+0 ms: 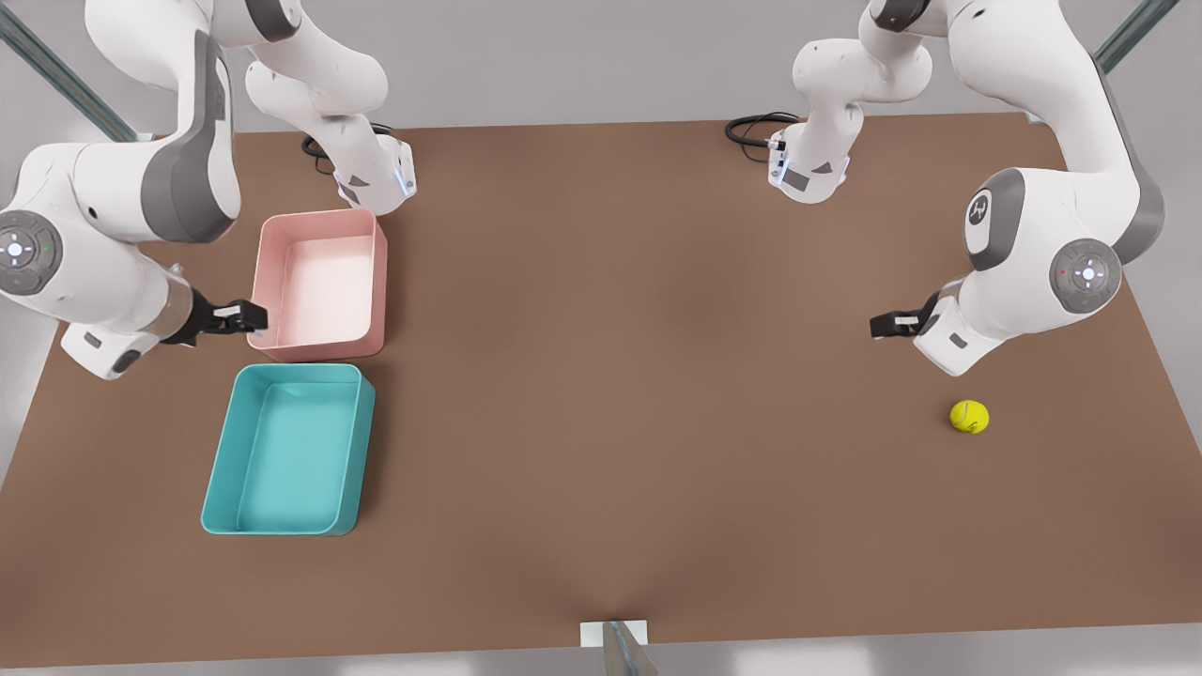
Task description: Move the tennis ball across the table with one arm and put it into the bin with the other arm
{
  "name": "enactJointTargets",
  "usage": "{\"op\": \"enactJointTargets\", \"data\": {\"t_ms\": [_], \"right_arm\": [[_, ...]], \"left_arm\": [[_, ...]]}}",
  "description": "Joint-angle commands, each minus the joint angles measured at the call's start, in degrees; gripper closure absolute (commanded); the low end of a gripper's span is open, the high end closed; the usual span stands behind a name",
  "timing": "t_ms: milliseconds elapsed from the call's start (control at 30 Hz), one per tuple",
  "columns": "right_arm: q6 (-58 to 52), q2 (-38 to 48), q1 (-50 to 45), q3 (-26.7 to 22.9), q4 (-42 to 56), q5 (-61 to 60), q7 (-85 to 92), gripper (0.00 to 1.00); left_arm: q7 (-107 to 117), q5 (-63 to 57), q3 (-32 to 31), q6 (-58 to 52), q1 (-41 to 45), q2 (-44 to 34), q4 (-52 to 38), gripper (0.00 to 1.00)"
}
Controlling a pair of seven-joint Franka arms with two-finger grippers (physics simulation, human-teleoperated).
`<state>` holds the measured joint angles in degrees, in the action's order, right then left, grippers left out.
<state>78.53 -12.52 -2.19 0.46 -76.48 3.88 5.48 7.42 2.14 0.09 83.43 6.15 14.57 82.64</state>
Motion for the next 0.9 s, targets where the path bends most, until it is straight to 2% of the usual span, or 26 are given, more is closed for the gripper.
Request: {"op": "enactJointTargets", "data": {"t_ms": [0,100,133,167,200,300,400,533,633,767,867], "right_arm": [[1.89,0.13,0.00,-0.02,0.01,0.34,-6.71,0.00],[1.80,0.04,-0.09,-0.19,-0.16,-0.37,-6.10,0.00],[3.37,-0.75,-0.70,-0.37,-0.60,2.78,-6.62,0.00],[4.61,-1.54,-0.71,-0.37,-0.51,3.24,-6.62,0.00],[8.21,-1.89,-0.71,-0.37,-0.69,2.98,-6.62,0.00],[5.68,-1.28,-0.71,-0.54,-1.14,1.13,-6.18,0.00],[2.94,-1.89,-0.18,-2.82,1.50,-2.47,-5.92,0.00],[3.03,-2.25,-0.62,-3.44,1.86,-3.27,-6.01,0.00],[3.03,-2.60,-0.62,-3.36,1.95,-3.27,-5.92,0.00],[3.03,-2.60,-0.44,-3.44,2.21,-3.26,-6.01,0.00],[3.03,-2.60,-0.44,-3.44,2.30,-3.18,-6.01,0.00]], "left_arm": [[1.98,0.06,0.00,0.78,0.00,-0.06,-0.02,0.00],[1.11,0.06,0.17,0.42,0.00,-0.06,0.15,0.00],[-5.46,-0.38,0.35,1.04,-0.18,0.81,0.42,0.58],[-9.94,-0.64,0.35,2.35,-0.88,2.56,0.42,0.78],[-18.37,-0.47,0.35,7.35,-2.63,5.03,0.33,0.79],[-79.93,-0.65,3.25,20.53,-8.34,12.84,-0.37,0.79],[-110.58,-1.44,5.00,30.04,-13.53,19.26,-0.38,0.79],[-129.49,-1.35,7.73,33.82,-18.19,22.78,-0.38,0.79],[-134.06,-1.44,8.34,34.61,-19.16,24.10,-0.38,0.79],[-152.61,-1.52,9.58,37.95,-20.48,26.04,-0.11,0.79],[-150.86,-1.61,10.37,38.39,-20.57,26.30,3.66,0.79]]}}
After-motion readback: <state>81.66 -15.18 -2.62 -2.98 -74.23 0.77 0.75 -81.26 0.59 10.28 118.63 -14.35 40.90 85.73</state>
